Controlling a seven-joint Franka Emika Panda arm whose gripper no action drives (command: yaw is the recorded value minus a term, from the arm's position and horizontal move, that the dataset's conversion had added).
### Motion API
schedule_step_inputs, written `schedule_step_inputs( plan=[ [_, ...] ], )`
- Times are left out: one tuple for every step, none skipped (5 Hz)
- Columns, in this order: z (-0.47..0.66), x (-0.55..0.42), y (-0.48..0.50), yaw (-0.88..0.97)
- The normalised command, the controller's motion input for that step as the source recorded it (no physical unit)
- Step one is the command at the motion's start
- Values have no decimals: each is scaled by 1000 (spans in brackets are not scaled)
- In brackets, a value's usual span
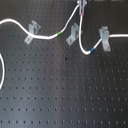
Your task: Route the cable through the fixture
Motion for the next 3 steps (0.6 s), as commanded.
schedule_step_inputs(
  plan=[
    [43, -125, 239, -43],
    [35, -178, 228, -83],
    [55, -199, 311, -60]
  ],
)
